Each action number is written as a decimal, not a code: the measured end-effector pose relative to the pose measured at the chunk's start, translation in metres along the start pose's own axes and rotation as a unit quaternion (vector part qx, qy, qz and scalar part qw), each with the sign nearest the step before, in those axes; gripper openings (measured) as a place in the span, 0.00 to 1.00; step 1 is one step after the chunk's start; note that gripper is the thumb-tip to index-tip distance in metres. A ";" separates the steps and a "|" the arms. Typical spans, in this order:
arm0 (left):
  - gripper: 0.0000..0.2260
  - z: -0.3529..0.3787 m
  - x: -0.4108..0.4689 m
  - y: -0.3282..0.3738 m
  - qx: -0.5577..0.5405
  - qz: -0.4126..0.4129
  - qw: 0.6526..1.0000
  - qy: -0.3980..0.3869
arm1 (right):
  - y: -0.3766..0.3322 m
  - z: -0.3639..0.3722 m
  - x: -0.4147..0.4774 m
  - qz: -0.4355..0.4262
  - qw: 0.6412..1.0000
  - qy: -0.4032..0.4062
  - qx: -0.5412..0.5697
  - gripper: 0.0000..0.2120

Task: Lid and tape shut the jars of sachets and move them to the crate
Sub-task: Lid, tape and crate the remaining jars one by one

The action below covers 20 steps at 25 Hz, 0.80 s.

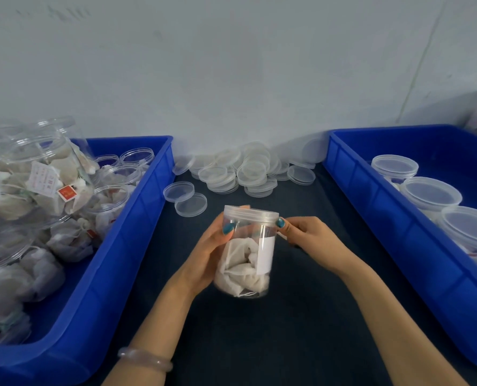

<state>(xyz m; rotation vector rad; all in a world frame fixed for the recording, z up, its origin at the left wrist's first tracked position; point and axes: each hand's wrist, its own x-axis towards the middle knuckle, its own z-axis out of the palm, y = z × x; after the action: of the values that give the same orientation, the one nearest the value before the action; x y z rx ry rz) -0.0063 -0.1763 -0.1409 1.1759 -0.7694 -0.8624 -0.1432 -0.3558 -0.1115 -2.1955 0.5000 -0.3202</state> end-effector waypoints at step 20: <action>0.28 0.000 0.006 -0.009 0.170 0.070 0.974 0.133 | 0.003 -0.009 -0.013 -0.124 0.966 0.100 -0.204 0.34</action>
<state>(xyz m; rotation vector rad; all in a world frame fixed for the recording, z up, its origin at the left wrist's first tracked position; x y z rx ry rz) -0.0050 -0.1829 -0.1494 1.4859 -0.7864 -0.4511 -0.1588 -0.3581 -0.1093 -2.6515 0.4258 -0.6239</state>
